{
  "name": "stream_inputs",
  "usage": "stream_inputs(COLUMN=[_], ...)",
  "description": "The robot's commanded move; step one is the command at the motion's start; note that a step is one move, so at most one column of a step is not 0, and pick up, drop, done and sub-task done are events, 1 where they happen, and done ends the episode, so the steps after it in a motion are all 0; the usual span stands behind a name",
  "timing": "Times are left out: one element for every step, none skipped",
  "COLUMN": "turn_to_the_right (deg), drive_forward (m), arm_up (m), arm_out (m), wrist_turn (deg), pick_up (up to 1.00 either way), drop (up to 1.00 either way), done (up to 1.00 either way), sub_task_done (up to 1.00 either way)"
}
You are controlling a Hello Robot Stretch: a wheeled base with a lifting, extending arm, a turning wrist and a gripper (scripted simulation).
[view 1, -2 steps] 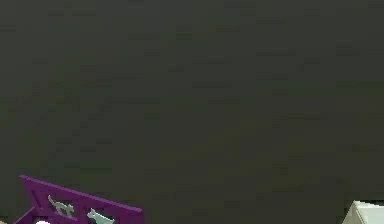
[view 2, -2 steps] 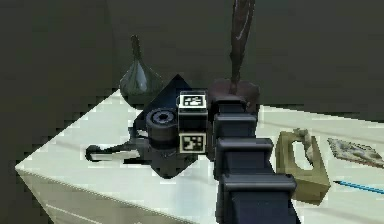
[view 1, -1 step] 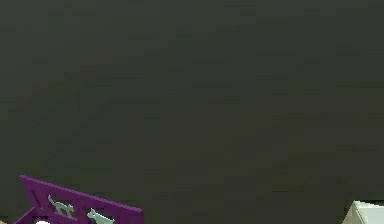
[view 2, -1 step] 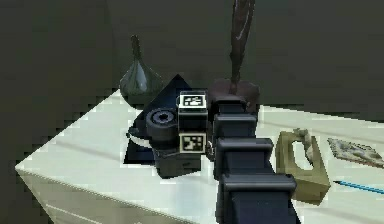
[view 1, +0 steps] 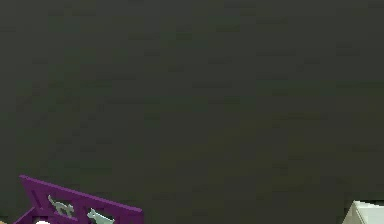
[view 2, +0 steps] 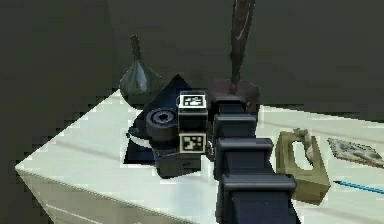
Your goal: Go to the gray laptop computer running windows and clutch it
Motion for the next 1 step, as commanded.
stream_inputs(turn_to_the_right=[0.0], drive_forward=[0.00], arm_up=[0.00], arm_out=[0.00], wrist_turn=[0.0], pick_up=[0.00], drop=[0.00], done=[1.00], sub_task_done=[0.00])
